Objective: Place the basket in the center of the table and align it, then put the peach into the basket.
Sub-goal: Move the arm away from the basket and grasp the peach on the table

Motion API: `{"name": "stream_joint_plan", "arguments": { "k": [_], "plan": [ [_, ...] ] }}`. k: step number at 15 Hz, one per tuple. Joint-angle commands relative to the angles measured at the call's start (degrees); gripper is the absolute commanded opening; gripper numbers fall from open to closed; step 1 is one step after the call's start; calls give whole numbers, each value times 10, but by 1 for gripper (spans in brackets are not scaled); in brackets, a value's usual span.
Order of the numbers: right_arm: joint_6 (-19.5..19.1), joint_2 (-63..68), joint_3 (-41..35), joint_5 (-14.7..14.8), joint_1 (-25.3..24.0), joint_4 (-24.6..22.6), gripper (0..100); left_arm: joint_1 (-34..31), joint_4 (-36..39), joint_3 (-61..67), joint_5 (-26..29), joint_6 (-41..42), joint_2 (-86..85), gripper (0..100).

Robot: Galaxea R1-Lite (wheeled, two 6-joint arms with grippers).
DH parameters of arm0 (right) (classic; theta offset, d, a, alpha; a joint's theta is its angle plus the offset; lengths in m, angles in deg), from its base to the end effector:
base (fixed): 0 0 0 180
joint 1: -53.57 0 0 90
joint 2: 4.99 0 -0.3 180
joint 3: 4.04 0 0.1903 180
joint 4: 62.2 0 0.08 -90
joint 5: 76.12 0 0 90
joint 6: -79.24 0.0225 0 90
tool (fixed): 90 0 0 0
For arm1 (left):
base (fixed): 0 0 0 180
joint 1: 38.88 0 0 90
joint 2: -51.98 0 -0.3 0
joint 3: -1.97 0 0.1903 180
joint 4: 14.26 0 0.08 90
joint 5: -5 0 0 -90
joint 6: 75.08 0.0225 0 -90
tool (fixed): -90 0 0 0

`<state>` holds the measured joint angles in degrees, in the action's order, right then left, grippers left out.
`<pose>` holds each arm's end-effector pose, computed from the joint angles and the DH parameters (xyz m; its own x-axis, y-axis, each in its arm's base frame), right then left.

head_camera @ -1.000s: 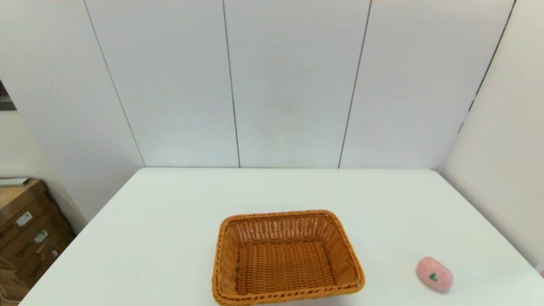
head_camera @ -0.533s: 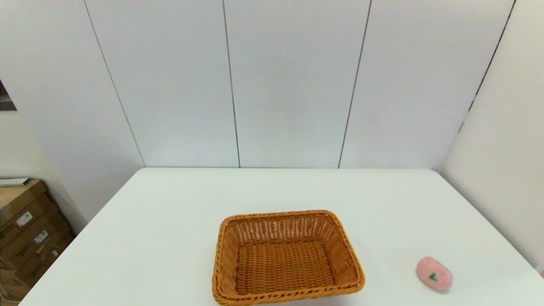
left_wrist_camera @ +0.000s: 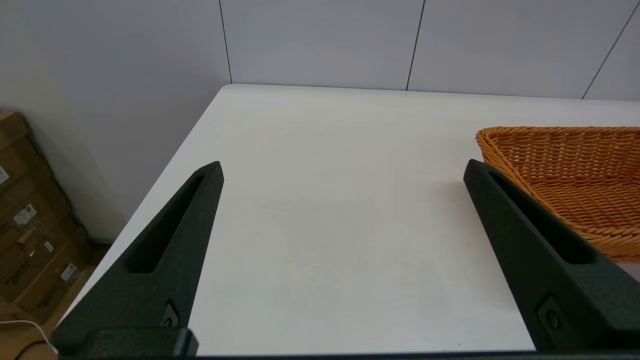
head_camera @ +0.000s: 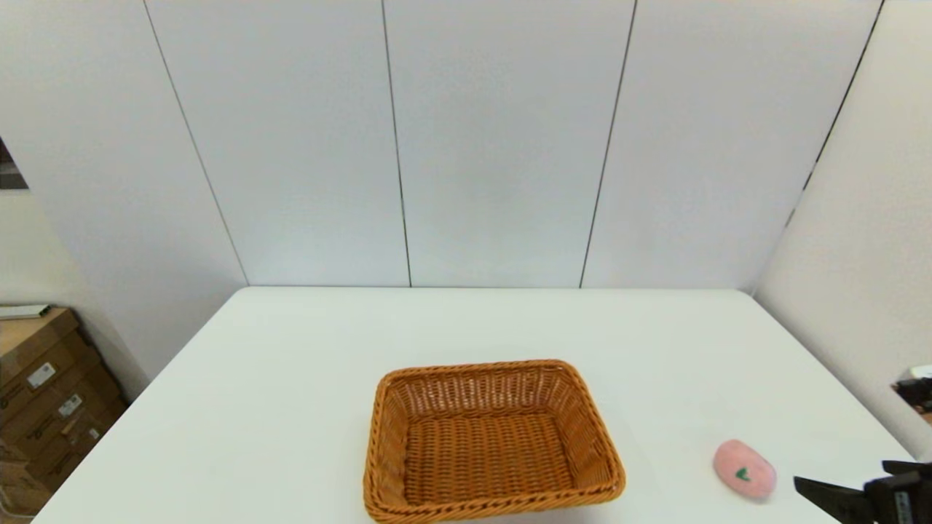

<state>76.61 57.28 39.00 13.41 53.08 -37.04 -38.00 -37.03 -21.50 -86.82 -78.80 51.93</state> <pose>0.1133 0.0012 0.1312 0.7145 0.0143 -0.6995 -0.0465 0.9986 -0.0271 -0.0230 0.0011 0.0770 0.9998 0.0164 0.0131 -0.0155 0.9977 -0.0653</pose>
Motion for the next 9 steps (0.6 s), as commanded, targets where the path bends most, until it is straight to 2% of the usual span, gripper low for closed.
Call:
{"name": "stream_joint_plan", "arguments": {
  "k": [1,4,6,9],
  "plan": [
    [5,330,14,1,-4,-165,100,0,0,0,0,-1,0,100],
    [5,429,10,0,-1,-257,100,0,-1,0,0,-4,0,100],
    [5,465,9,2,-1,-303,100,0,0,0,0,-7,0,100],
    [5,488,12,2,3,-324,100,0,-1,0,0,-8,0,100]
  ]
}}
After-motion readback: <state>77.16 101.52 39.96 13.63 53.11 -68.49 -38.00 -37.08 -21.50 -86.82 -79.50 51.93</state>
